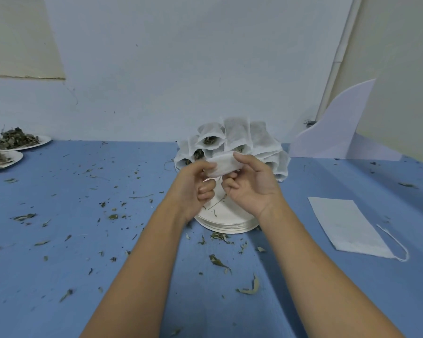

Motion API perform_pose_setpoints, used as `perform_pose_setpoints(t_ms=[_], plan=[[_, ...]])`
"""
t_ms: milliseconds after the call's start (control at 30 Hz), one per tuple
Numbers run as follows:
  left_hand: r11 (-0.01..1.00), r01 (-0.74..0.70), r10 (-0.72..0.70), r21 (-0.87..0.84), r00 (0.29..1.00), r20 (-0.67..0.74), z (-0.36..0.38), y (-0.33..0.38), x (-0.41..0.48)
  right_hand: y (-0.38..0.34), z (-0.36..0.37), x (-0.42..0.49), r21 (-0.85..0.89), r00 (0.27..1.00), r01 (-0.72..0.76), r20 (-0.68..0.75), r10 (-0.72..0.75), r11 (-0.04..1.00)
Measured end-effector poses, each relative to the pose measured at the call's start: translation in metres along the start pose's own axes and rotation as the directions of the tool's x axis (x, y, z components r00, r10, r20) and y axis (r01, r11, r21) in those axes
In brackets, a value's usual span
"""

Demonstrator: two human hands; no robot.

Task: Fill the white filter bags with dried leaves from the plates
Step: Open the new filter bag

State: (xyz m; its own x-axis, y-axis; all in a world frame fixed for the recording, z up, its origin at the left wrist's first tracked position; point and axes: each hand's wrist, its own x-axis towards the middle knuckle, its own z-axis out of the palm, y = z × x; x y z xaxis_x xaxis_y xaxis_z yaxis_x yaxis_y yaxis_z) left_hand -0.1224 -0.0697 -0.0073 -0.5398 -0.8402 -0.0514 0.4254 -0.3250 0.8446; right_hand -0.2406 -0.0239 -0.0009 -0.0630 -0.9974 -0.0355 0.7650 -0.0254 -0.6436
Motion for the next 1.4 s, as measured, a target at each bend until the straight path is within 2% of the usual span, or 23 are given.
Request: perform_pose_setpoints(t_ms=[100, 200, 267, 333, 400, 467, 500, 533, 633, 733, 833, 867, 900, 1000, 1067, 1167, 1233, 1300, 1400], plan=[[0.939, -0.047, 0.112, 0.340, 0.979, -0.172, 0.008, -0.004, 0.001, 0.006, 0.001, 0.004, -0.095, 0.996, 0.080, -0.022, -0.083, 0.992], [0.891, -0.067, 0.220, 0.450, 0.929, -0.297, 0.009, -0.005, 0.000, 0.009, 0.000, 0.006, -0.387, 0.982, 0.113, -0.097, -0.163, 0.915], [0.844, -0.123, 0.334, 0.522, 0.882, -0.333, 0.008, -0.005, -0.002, 0.010, 0.002, 0.004, -0.672, 0.948, 0.089, -0.170, -0.270, 0.735], [0.709, -0.191, 0.509, 0.679, 0.805, -0.304, 0.010, -0.006, -0.007, 0.015, 0.004, 0.003, -0.829, 0.899, 0.097, -0.165, -0.407, 0.550], [0.444, -0.212, 0.682, 0.870, 0.710, -0.175, 0.010, -0.009, -0.012, 0.020, 0.005, 0.003, -0.908, 0.830, 0.156, -0.093, -0.550, 0.389], [0.166, -0.165, 0.758, 0.972, 0.652, -0.019, 0.009, -0.013, -0.014, 0.022, 0.008, 0.003, -0.954, 0.771, 0.199, 0.012, -0.636, 0.223], [0.084, -0.132, 0.764, 0.988, 0.644, 0.021, 0.008, -0.013, -0.014, 0.023, 0.008, 0.004, -0.972, 0.762, 0.197, 0.068, -0.643, 0.131], [0.051, -0.101, 0.760, 0.994, 0.650, 0.027, 0.006, -0.013, -0.013, 0.024, 0.009, 0.004, -0.981, 0.764, 0.191, 0.125, -0.633, 0.037], [0.060, -0.058, 0.741, 0.997, 0.671, -0.006, -0.003, -0.008, -0.009, 0.032, 0.014, 0.007, -0.962, 0.756, 0.184, 0.269, -0.597, -0.201], [-0.035, -0.049, 0.740, 0.998, 0.670, 0.059, -0.024, 0.006, -0.007, 0.041, 0.029, 0.021, -0.946, 0.780, 0.167, 0.299, -0.549, -0.278], [-0.075, -0.029, 0.730, 0.997, 0.680, 0.074, -0.056, 0.032, -0.002, 0.054, 0.057, 0.051, -0.967, 0.829, 0.167, 0.242, -0.505, -0.190], [-0.059, -0.048, 0.730, 0.997, 0.679, 0.076, -0.067, 0.042, 0.001, 0.061, 0.068, 0.063, -0.975, 0.845, 0.168, 0.217, -0.489, -0.144], [0.002, -0.090, 0.729, 0.996, 0.682, 0.061, -0.079, 0.054, 0.004, 0.070, 0.078, 0.075, -0.980, 0.859, 0.174, 0.200, -0.472, -0.097], [0.397, -0.206, 0.678, 0.894, 0.723, -0.134, -0.119, 0.088, 0.008, 0.099, 0.103, 0.108, -0.979, 0.893, 0.202, 0.173, -0.416, 0.025], [0.582, -0.194, 0.625, 0.789, 0.728, -0.282, -0.150, 0.108, 0.009, 0.119, 0.115, 0.128, -0.979, 0.920, 0.193, 0.159, -0.357, 0.062], [0.782, -0.121, 0.547, 0.612, 0.603, -0.580, -0.208, 0.139, 0.012, 0.149, 0.127, 0.154, -0.977, 0.950, 0.161, 0.114, -0.290, 0.143], [0.921, -0.145, 0.380, 0.363, 0.553, -0.742, -0.246, 0.157, 0.015, 0.166, 0.132, 0.167, -0.963, 0.958, 0.142, 0.074, -0.278, 0.230], [0.958, -0.217, 0.277, 0.187, 0.535, -0.798, -0.274, 0.168, 0.017, 0.178, 0.137, 0.177, -0.947, 0.960, 0.143, 0.062, -0.274, 0.288], [0.951, -0.272, 0.273, 0.147, 0.518, -0.810, -0.303, 0.176, 0.025, 0.192, 0.144, 0.194, -0.926, 0.961, 0.159, 0.065, -0.270, 0.343]])
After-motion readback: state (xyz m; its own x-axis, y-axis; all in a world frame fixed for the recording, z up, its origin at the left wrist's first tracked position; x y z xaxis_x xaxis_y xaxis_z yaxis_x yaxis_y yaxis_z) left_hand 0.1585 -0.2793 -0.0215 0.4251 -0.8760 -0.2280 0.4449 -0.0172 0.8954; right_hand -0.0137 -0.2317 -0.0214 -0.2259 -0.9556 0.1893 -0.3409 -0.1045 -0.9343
